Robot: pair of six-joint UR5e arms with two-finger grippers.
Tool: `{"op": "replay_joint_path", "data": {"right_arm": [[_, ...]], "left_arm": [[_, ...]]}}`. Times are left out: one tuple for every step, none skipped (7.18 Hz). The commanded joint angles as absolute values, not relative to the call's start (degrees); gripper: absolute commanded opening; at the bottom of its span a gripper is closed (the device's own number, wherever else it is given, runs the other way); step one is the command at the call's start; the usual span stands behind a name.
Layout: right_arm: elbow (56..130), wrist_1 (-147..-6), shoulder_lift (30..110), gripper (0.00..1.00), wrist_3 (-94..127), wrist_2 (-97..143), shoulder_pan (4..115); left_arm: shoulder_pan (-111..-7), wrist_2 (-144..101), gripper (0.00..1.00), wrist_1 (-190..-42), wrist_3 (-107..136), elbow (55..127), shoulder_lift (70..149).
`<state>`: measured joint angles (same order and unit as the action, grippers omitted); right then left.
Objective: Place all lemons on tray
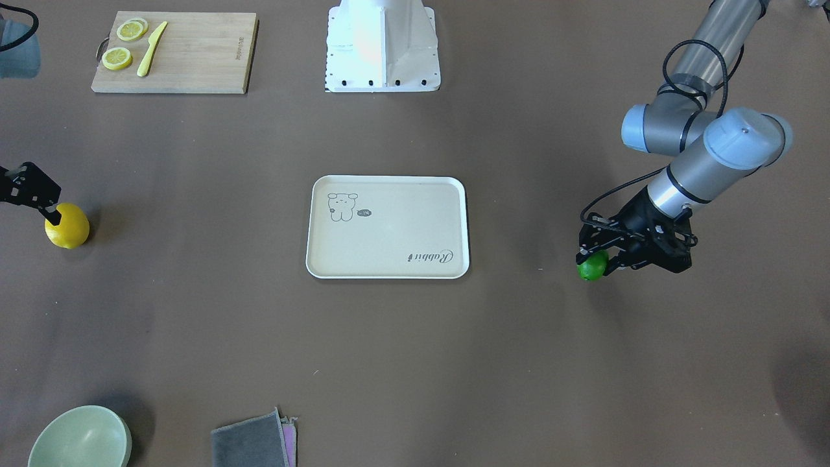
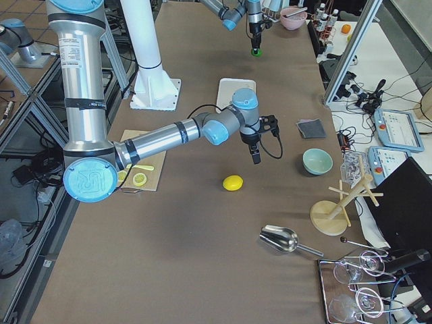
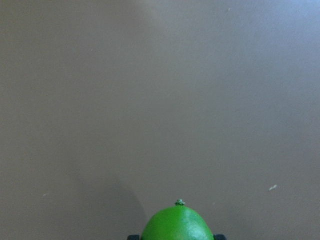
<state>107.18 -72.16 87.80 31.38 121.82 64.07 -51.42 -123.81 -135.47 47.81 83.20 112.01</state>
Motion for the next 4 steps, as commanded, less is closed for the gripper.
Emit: {"op": "replay_joint_path", "data": {"right_arm": [[107.3, -72.2, 87.8, 1.00, 31.5, 121.8, 64.1], [107.2, -72.2, 87.8, 1.00, 31.4, 121.8, 64.1], [107.2, -72.2, 87.8, 1.00, 31.4, 121.8, 64.1], [107.2, -72.2, 87.8, 1.00, 31.5, 121.8, 64.1]], "left_arm": [[-42.5, -112.1, 0.00, -140.9, 63.3, 83.5, 116.3], [-37.8, -104.5, 0.00, -141.2, 68.8, 83.5, 118.7], [-33.5, -98.4, 0.00, -140.9, 74.1, 83.4, 121.2], [-30.4, -93.5, 0.00, -140.6, 75.3, 83.1, 122.2]]}}
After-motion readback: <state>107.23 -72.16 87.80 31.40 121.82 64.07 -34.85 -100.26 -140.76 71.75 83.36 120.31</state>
